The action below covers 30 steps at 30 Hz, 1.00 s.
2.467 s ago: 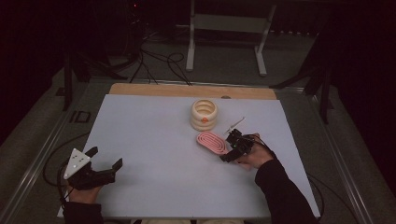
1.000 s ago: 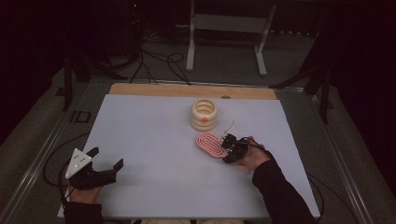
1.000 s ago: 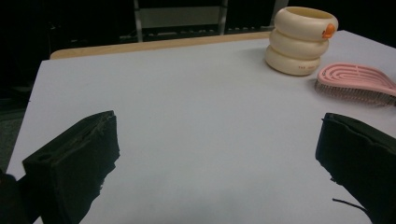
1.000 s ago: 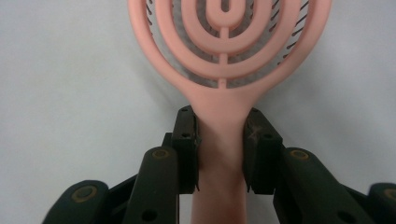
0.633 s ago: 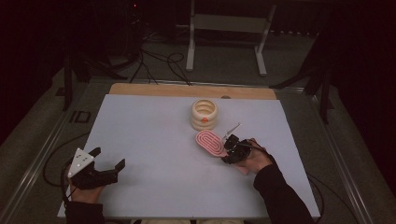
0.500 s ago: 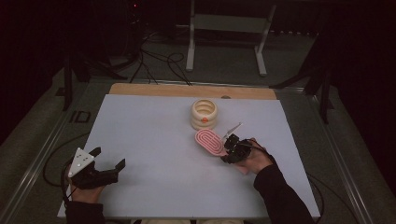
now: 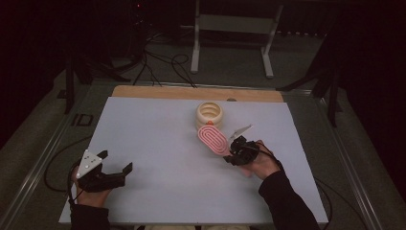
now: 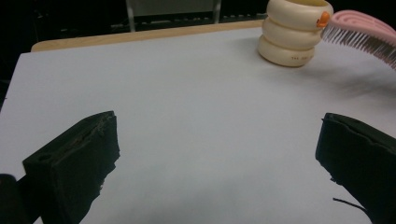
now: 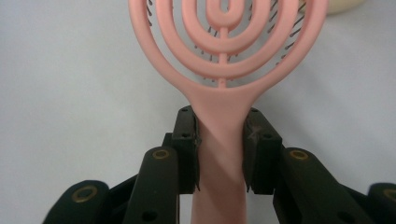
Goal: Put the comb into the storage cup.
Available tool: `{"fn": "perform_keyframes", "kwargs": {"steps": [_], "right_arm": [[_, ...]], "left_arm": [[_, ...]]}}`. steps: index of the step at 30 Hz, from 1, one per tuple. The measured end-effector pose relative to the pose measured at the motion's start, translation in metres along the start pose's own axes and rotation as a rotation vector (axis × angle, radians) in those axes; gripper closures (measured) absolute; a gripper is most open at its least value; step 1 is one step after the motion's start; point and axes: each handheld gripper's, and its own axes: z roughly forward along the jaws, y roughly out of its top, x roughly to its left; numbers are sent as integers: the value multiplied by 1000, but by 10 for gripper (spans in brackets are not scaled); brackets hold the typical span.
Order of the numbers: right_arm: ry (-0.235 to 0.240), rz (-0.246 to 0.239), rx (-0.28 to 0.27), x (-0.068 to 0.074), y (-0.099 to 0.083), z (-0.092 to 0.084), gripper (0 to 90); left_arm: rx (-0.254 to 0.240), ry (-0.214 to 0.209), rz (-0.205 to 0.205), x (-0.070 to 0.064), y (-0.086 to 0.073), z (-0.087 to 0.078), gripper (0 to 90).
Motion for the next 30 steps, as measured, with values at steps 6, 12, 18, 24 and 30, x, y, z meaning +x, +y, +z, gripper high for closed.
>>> {"fn": "perform_keyframes", "kwargs": {"steps": [6, 12, 18, 24, 30], "right_arm": [[-5, -2, -46, 5, 4, -4, 700], [-5, -14, -117, 14, 14, -8, 700], [-2, -21, -166, 22, 23, -9, 700], [2, -30, -209, 30, 32, -9, 700], [6, -40, -238, 36, 41, -8, 699]], "left_arm": [[15, -4, 5, -2, 2, 3, 3], [21, -25, 3, -6, 6, 6, 4], [20, -42, 3, -10, 13, 10, 4], [39, -64, 5, -17, 22, 17, 4], [14, -113, -6, -25, 36, 25, 4]]}}
